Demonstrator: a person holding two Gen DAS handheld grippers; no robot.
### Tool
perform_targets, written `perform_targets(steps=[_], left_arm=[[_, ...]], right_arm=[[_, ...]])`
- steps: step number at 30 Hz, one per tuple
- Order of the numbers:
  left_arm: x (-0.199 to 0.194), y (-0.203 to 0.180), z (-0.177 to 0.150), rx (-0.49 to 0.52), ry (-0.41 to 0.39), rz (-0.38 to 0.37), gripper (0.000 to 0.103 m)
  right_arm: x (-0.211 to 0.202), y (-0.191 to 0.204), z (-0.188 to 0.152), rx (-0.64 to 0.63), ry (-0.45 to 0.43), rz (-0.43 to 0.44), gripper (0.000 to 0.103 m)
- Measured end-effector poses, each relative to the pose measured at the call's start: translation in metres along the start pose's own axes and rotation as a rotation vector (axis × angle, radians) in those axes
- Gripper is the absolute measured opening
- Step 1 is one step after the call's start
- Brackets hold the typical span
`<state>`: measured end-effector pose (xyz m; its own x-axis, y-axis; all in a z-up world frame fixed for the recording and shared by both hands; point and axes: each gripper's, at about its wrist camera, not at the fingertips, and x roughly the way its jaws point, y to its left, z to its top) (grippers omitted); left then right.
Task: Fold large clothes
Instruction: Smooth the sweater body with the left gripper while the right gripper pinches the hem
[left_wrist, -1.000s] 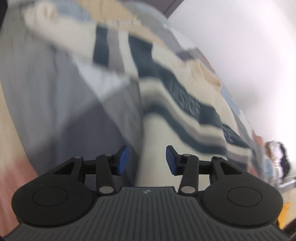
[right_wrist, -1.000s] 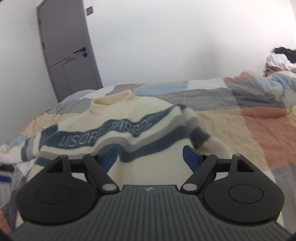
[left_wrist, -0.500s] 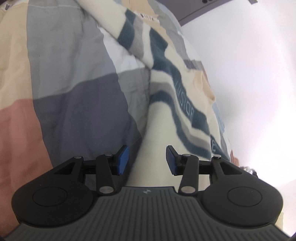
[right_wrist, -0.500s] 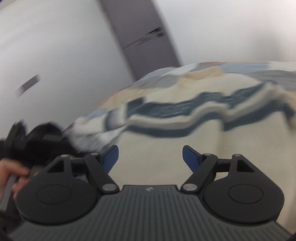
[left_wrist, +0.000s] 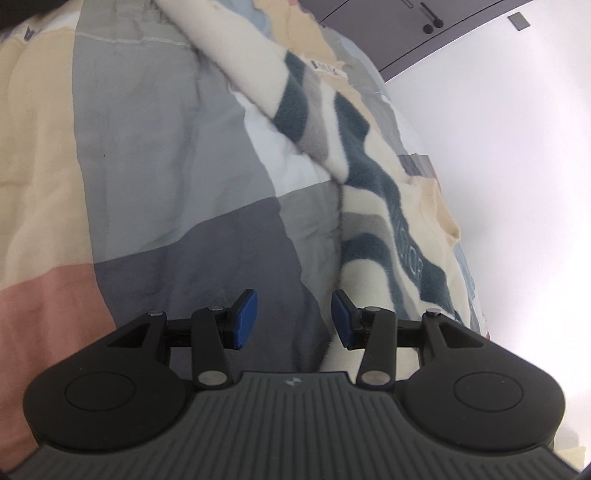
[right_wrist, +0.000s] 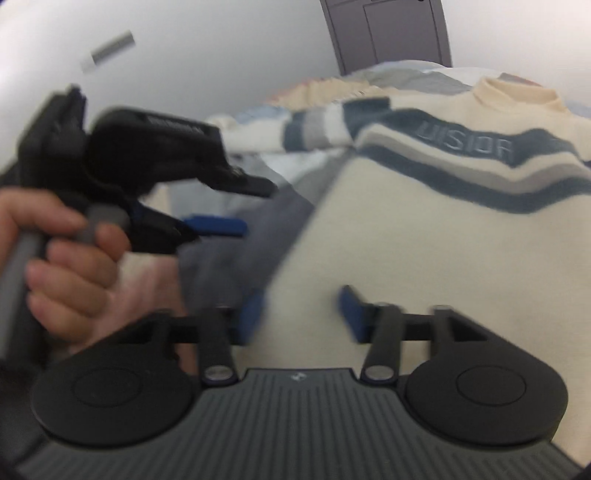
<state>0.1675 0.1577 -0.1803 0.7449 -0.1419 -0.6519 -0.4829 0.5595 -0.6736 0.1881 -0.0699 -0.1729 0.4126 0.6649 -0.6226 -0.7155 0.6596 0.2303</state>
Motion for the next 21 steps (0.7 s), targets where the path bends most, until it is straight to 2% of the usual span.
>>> perform_targets(steps=[1, 2, 5, 9, 14, 17, 21], left_arm=[[0.001, 0.000, 0.000, -0.003, 0.007, -0.007, 0.050], [0.002, 0.000, 0.000, -0.003, 0.010, -0.016, 0.050], [0.001, -0.003, -0.004, 0.016, 0.012, -0.024, 0.050], [0.004, -0.007, -0.013, 0.031, 0.054, -0.070, 0.050], [0.020, -0.018, -0.035, 0.064, 0.180, -0.159, 0.050], [0.032, -0.027, -0.052, 0.104, 0.266, -0.217, 0.050], [0.049, -0.027, -0.076, 0.053, 0.403, -0.264, 0.050]], right_arm=[[-0.003, -0.003, 0.001, 0.009, -0.007, -0.007, 0.019], [-0.009, -0.006, 0.002, 0.029, -0.024, -0.009, 0.015], [-0.024, -0.013, 0.003, 0.058, -0.068, -0.041, 0.013], [-0.039, -0.038, 0.004, 0.184, -0.113, -0.099, 0.012], [-0.042, -0.074, -0.001, 0.345, -0.108, -0.158, 0.012], [-0.042, -0.087, -0.006, 0.423, -0.100, -0.139, 0.012], [-0.041, -0.091, -0.010, 0.465, -0.105, -0.120, 0.012]])
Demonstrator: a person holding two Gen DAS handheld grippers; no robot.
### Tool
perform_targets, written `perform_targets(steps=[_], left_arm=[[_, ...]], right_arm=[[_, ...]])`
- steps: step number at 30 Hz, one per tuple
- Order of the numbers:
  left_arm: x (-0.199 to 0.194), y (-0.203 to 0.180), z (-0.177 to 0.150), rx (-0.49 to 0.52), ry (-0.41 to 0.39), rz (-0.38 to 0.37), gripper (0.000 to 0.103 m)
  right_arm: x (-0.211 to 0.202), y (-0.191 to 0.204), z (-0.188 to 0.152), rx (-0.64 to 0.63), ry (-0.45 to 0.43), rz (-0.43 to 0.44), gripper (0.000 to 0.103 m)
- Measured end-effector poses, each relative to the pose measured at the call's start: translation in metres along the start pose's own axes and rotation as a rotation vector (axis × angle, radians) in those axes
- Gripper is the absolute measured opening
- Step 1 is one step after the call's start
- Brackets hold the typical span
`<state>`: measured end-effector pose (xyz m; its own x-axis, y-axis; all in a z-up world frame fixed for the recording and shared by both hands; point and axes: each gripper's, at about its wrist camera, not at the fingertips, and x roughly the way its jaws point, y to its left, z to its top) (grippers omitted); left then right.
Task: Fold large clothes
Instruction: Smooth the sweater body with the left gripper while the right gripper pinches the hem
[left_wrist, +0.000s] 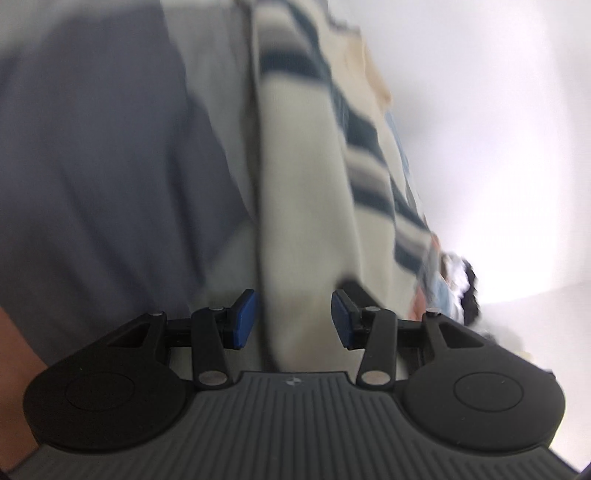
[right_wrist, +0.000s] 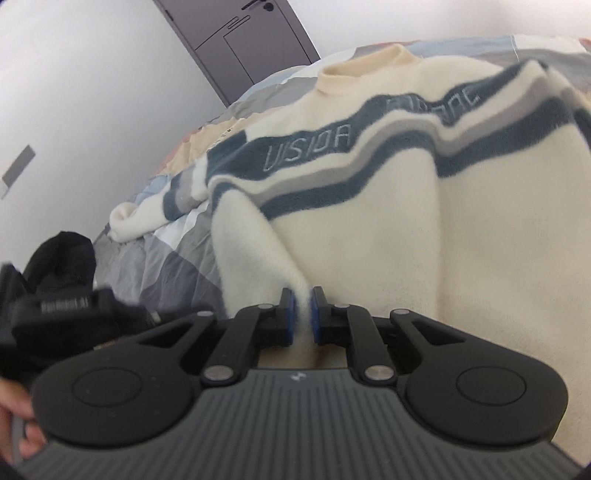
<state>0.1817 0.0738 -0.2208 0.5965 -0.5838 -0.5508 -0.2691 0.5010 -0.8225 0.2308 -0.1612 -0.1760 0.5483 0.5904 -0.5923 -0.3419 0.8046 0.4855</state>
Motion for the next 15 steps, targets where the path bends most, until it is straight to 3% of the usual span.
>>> perform_targets(steps=[5, 6, 8, 10, 15], left_arm=[[0.009, 0.008, -0.011, -0.063, 0.018, -0.016, 0.046], [0.007, 0.008, -0.012, -0.070, 0.013, -0.029, 0.030], [0.001, 0.004, -0.016, -0.036, 0.010, -0.029, 0.012], [-0.012, -0.009, -0.018, 0.042, -0.021, -0.052, 0.009], [-0.060, -0.036, -0.024, 0.113, -0.121, -0.117, 0.008]], right_arm=[[0.000, -0.002, -0.001, 0.028, -0.002, 0.015, 0.013], [0.001, -0.002, -0.001, 0.030, -0.002, 0.019, 0.014], [-0.002, -0.003, -0.001, 0.029, -0.004, 0.020, 0.014], [-0.004, -0.002, -0.001, 0.027, -0.006, 0.028, 0.015], [-0.017, 0.000, -0.001, 0.048, -0.026, 0.120, 0.017]])
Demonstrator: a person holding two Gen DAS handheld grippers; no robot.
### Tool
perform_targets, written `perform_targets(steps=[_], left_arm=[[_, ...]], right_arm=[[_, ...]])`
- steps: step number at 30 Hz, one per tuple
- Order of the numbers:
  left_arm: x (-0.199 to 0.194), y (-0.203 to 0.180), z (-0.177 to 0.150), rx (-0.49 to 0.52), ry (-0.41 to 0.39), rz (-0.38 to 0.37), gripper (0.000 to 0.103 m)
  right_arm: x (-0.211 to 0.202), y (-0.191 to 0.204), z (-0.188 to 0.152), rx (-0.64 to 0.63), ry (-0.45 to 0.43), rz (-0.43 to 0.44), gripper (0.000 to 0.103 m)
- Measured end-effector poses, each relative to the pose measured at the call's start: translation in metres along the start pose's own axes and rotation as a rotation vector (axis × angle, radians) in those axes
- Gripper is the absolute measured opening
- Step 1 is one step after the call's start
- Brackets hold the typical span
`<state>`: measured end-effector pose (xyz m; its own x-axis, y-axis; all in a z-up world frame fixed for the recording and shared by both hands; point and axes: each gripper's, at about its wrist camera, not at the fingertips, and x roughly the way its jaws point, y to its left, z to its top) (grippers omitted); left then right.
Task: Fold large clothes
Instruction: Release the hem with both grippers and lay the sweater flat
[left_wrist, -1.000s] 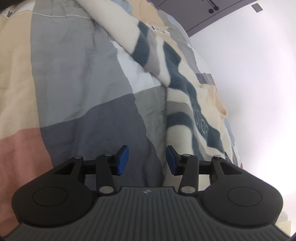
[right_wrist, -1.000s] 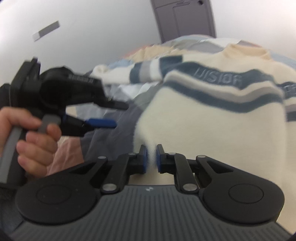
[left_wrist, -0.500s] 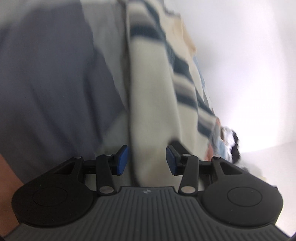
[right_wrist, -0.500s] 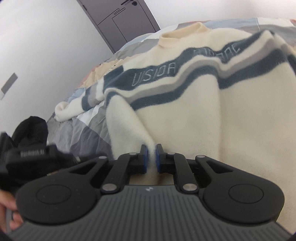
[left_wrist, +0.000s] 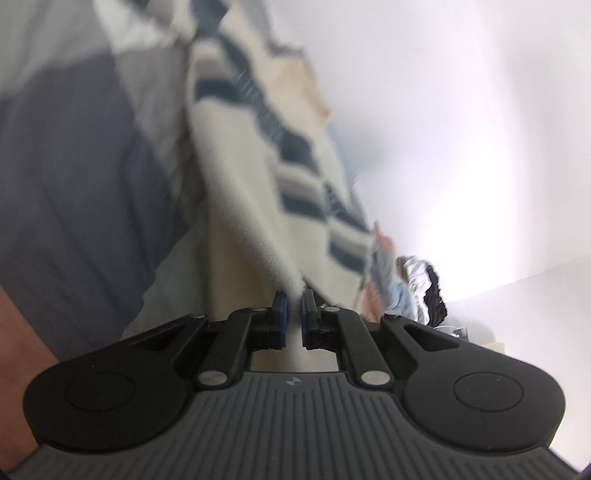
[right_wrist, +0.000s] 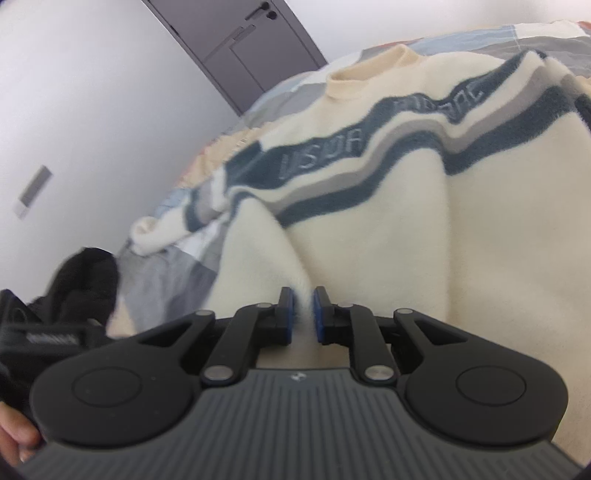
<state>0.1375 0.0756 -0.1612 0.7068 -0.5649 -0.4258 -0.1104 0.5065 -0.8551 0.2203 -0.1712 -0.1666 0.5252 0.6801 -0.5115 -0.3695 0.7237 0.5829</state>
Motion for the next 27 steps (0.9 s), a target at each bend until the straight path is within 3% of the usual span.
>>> perform_targets(steps=[4, 8, 10, 15, 19, 23, 25, 26, 27], left_arm=[[-0.037, -0.013, 0.001, 0.022, -0.064, 0.039, 0.007], [-0.072, -0.006, 0.010, 0.023, -0.094, 0.204, 0.007], [-0.075, -0.002, 0.013, 0.039, -0.086, 0.341, 0.007], [-0.057, 0.014, 0.019, 0.096, -0.027, 0.581, 0.008], [-0.038, 0.025, 0.011, 0.146, 0.006, 0.670, 0.008], [-0.038, 0.023, 0.006, 0.181, -0.001, 0.678, 0.009], [-0.036, 0.015, 0.003, 0.198, -0.011, 0.651, 0.031], [-0.025, 0.009, 0.005, 0.227, -0.012, 0.647, 0.054], [-0.026, 0.001, 0.001, 0.262, -0.019, 0.662, 0.061]], right_arm=[[-0.010, 0.010, -0.003, 0.007, 0.010, 0.112, 0.018], [-0.012, 0.031, -0.011, -0.075, 0.059, 0.172, 0.018], [-0.007, 0.041, -0.017, -0.135, 0.091, 0.143, 0.018], [0.013, 0.046, -0.027, -0.225, 0.175, 0.004, 0.017], [0.031, 0.038, -0.034, -0.220, 0.245, -0.061, 0.015], [0.029, 0.035, -0.034, -0.203, 0.233, -0.049, 0.017], [0.022, 0.034, -0.031, -0.189, 0.213, -0.044, 0.017], [0.018, 0.034, -0.030, -0.191, 0.198, -0.058, 0.017], [0.014, 0.034, -0.028, -0.195, 0.181, -0.078, 0.017]])
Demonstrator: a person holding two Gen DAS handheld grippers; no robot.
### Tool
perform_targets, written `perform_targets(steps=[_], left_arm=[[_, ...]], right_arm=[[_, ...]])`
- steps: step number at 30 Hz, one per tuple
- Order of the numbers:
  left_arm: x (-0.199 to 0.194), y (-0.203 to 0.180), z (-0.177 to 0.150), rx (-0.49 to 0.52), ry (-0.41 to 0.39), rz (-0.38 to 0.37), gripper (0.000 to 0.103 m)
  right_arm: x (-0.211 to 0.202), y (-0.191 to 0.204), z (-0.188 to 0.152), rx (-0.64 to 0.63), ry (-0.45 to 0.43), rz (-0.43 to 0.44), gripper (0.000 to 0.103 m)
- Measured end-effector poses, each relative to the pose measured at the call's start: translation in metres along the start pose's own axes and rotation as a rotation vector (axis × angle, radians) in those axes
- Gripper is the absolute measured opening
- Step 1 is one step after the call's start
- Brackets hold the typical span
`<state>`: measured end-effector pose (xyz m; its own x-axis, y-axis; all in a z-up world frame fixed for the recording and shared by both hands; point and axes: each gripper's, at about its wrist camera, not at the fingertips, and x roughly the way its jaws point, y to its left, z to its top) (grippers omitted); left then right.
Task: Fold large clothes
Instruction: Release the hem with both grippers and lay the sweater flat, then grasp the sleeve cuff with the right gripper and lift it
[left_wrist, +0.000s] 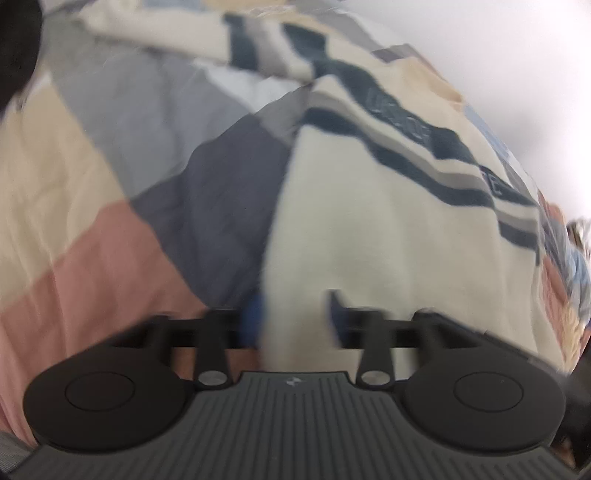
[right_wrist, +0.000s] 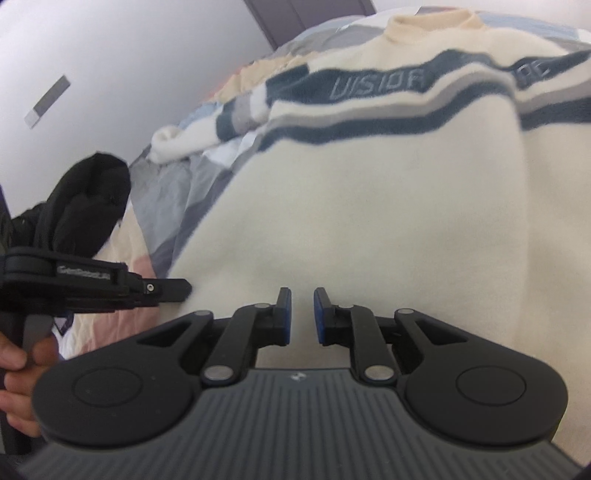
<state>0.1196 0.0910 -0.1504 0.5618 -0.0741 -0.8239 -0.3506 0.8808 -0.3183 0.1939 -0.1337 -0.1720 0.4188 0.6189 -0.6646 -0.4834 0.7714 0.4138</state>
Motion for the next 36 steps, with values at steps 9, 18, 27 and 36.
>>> perform_targets(steps=[9, 18, 27, 36], left_arm=[[-0.028, -0.067, 0.006, 0.208, -0.145, -0.027, 0.065], [0.012, -0.142, 0.029, 0.339, -0.172, -0.136, 0.070], [0.066, -0.147, 0.033, 0.444, -0.177, -0.067, 0.070], [0.100, -0.136, 0.036, 0.446, -0.124, -0.119, 0.070]], right_arm=[[-0.045, -0.023, 0.017, 0.060, -0.162, -0.119, 0.017], [-0.087, -0.058, 0.030, 0.113, -0.294, -0.264, 0.042], [-0.125, -0.096, 0.046, 0.096, -0.385, -0.357, 0.062], [-0.124, -0.152, 0.053, 0.105, -0.338, -0.621, 0.061]])
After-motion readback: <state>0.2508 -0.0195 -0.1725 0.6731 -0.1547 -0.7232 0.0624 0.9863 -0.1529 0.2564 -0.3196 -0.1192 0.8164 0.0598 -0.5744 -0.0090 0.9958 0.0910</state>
